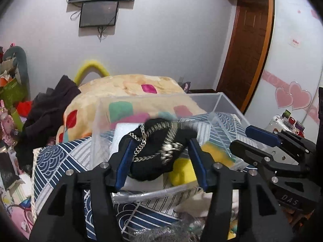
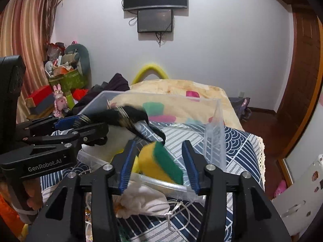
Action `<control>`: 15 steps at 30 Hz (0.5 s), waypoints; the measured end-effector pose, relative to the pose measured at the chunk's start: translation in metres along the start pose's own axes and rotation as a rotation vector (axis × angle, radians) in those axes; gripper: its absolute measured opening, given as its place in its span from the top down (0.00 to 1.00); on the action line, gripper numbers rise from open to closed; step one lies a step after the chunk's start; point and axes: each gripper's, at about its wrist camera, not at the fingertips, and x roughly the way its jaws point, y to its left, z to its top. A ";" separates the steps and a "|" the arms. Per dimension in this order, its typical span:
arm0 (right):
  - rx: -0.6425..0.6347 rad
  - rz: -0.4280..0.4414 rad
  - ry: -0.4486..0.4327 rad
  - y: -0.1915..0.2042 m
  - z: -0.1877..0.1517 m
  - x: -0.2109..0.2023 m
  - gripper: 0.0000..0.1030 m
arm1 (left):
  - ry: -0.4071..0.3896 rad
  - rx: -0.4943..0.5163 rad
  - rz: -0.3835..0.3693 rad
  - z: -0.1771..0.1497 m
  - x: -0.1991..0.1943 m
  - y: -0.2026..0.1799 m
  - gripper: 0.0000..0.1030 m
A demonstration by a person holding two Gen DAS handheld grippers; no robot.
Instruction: Organize soft objects
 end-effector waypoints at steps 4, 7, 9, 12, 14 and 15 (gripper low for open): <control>0.005 0.007 -0.028 0.000 0.001 -0.012 0.51 | -0.045 0.017 0.002 0.001 -0.021 -0.006 0.29; 0.007 0.010 -0.054 0.001 -0.002 -0.022 0.41 | -0.074 0.019 0.000 -0.001 -0.037 -0.008 0.18; 0.006 0.009 -0.065 0.000 -0.005 -0.028 0.40 | -0.099 0.023 0.002 -0.004 -0.048 -0.010 0.11; 0.008 0.017 -0.069 0.001 -0.010 -0.033 0.38 | -0.123 0.021 0.010 -0.010 -0.061 -0.010 0.07; 0.016 0.023 -0.068 0.004 -0.012 -0.034 0.36 | -0.129 0.020 0.014 -0.014 -0.065 -0.010 0.07; 0.020 0.026 -0.067 0.004 -0.014 -0.034 0.34 | -0.128 0.021 0.016 -0.017 -0.067 -0.010 0.07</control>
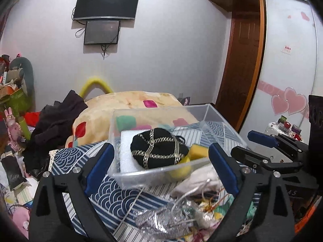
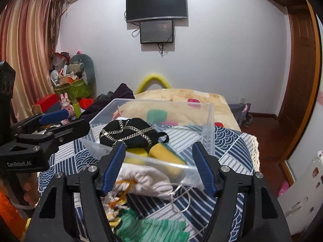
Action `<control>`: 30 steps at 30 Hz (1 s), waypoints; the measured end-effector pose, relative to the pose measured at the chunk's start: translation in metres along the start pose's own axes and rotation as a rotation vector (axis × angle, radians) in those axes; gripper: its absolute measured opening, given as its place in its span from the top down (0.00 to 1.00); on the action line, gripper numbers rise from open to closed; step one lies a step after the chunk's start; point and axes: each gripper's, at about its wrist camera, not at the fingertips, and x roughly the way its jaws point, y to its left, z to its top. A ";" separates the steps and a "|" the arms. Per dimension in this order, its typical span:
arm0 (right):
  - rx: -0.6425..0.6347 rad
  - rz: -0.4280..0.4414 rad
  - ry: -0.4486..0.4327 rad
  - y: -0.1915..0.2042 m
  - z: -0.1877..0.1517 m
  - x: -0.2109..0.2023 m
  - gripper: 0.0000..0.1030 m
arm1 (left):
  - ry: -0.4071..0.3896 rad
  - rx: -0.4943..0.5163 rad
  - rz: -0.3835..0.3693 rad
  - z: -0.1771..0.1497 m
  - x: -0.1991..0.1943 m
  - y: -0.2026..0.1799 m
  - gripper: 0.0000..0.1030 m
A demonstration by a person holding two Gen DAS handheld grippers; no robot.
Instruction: Organize soft objects
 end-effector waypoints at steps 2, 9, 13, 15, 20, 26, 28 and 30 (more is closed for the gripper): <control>0.017 0.013 -0.001 0.002 -0.004 0.000 0.26 | 0.001 0.002 0.012 -0.006 -0.004 0.002 0.06; 0.037 0.068 0.063 0.013 -0.026 0.018 0.23 | 0.057 0.002 0.049 -0.036 -0.007 0.014 0.06; 0.032 0.070 0.123 0.021 -0.037 0.037 0.23 | 0.105 0.006 0.072 -0.059 -0.004 0.021 0.06; 0.032 0.072 0.142 0.024 -0.041 0.042 0.23 | 0.132 0.002 0.077 -0.069 -0.001 0.025 0.06; 0.089 0.075 0.182 0.017 -0.047 0.053 0.39 | 0.157 -0.023 0.075 -0.084 -0.001 0.033 0.06; 0.112 0.081 0.161 0.010 -0.049 0.043 0.70 | 0.187 -0.038 0.067 -0.095 0.002 0.033 0.06; 0.103 0.054 0.130 0.009 -0.049 0.032 0.73 | 0.197 -0.038 0.066 -0.097 0.004 0.030 0.06; 0.103 0.035 0.105 0.006 -0.046 0.023 0.74 | 0.216 -0.042 0.048 -0.100 0.007 0.025 0.06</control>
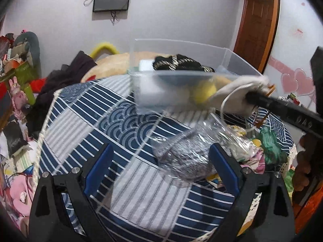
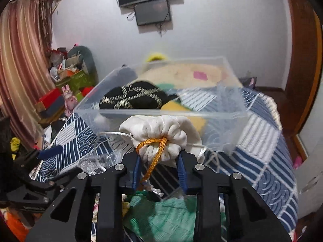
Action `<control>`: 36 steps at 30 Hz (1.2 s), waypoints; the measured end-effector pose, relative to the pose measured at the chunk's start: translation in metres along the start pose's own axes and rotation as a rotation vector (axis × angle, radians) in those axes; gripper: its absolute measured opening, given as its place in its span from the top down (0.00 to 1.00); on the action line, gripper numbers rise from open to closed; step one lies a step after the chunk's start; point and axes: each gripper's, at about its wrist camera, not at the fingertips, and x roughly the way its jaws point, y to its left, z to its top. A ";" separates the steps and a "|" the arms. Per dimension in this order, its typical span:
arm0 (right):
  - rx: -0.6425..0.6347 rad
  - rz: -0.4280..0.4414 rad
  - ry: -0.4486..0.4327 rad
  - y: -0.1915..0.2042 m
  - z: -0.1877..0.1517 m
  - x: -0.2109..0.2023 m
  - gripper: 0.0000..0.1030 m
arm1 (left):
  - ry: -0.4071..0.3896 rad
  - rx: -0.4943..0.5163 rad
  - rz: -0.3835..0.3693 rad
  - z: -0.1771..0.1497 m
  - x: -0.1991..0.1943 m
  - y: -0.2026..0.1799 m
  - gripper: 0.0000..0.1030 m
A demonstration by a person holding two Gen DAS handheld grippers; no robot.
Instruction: Organize soft objects
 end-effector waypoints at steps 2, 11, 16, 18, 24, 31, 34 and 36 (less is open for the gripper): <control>0.007 -0.017 -0.031 -0.004 0.000 -0.012 0.74 | 0.011 0.002 -0.012 -0.001 0.004 -0.004 0.06; 0.031 -0.021 -0.101 -0.020 0.006 -0.041 0.74 | 0.071 -0.033 -0.092 0.009 0.029 -0.022 0.07; 0.033 -0.017 -0.097 -0.022 0.005 -0.040 0.74 | 0.095 -0.060 -0.153 0.011 0.036 -0.022 0.39; 0.037 -0.014 -0.095 -0.021 0.004 -0.040 0.74 | 0.091 -0.048 -0.175 0.009 0.033 -0.024 0.51; 0.025 -0.015 -0.119 -0.019 0.008 -0.050 0.74 | 0.057 -0.012 -0.162 0.007 0.015 -0.029 0.72; 0.006 -0.016 -0.158 -0.014 0.013 -0.064 0.74 | -0.041 0.004 -0.103 0.019 -0.020 -0.020 0.73; -0.003 -0.009 -0.175 -0.012 0.019 -0.067 0.74 | -0.093 0.004 -0.091 0.026 -0.036 -0.015 0.73; -0.009 -0.003 -0.184 -0.012 0.023 -0.067 0.74 | -0.143 0.001 -0.083 0.033 -0.047 -0.014 0.73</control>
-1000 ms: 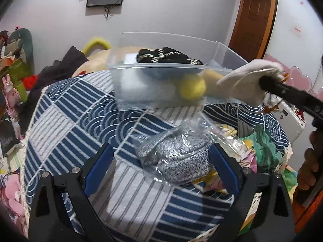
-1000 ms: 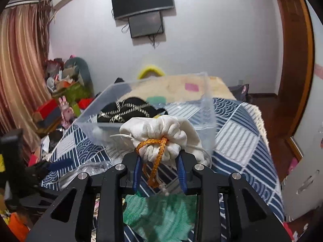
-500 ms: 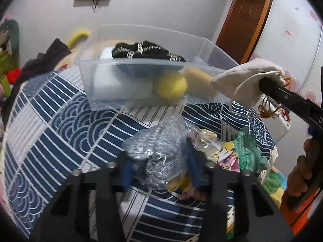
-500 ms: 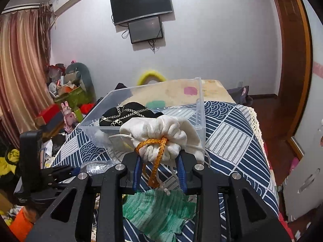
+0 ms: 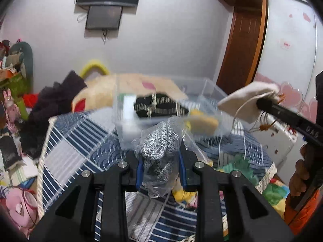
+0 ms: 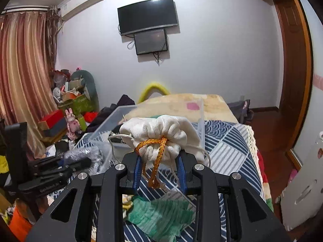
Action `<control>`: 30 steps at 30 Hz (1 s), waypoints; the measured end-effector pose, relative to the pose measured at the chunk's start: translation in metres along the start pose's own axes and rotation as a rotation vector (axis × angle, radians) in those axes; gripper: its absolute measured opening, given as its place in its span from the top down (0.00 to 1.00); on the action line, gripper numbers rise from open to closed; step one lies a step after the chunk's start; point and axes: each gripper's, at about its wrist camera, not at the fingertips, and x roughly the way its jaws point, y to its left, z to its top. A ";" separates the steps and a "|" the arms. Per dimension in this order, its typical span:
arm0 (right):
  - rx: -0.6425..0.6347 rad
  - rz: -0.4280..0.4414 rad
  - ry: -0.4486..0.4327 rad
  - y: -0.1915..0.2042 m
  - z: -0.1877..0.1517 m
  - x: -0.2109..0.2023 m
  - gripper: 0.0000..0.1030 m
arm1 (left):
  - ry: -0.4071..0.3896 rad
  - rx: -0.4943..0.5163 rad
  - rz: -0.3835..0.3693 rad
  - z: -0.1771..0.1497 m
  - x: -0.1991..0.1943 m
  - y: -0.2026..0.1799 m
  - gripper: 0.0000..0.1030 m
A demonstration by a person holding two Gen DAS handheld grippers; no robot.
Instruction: Organize soft objects
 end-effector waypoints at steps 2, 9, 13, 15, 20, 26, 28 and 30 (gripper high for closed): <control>-0.007 -0.005 -0.011 0.001 0.005 0.002 0.74 | -0.033 0.000 0.009 0.009 -0.005 0.001 0.73; -0.036 -0.022 -0.037 0.006 0.021 0.011 0.74 | -0.120 0.034 0.069 0.033 -0.002 -0.004 0.72; -0.050 -0.031 -0.036 0.007 0.027 0.024 0.74 | -0.136 0.041 0.091 0.045 0.009 -0.004 0.72; -0.053 -0.036 -0.030 0.007 0.030 0.032 0.74 | -0.141 0.036 0.105 0.051 0.015 -0.003 0.72; -0.059 -0.046 0.010 0.008 0.031 0.055 0.74 | -0.116 0.016 0.109 0.061 0.037 0.003 0.72; -0.101 -0.068 0.074 0.013 0.032 0.083 0.74 | -0.068 0.015 0.118 0.067 0.065 0.008 0.72; -0.113 -0.075 0.096 0.014 0.031 0.092 0.74 | -0.061 0.021 0.128 0.068 0.073 0.008 0.72; -0.125 -0.085 0.110 0.016 0.029 0.098 0.74 | -0.053 0.031 0.140 0.068 0.082 0.007 0.72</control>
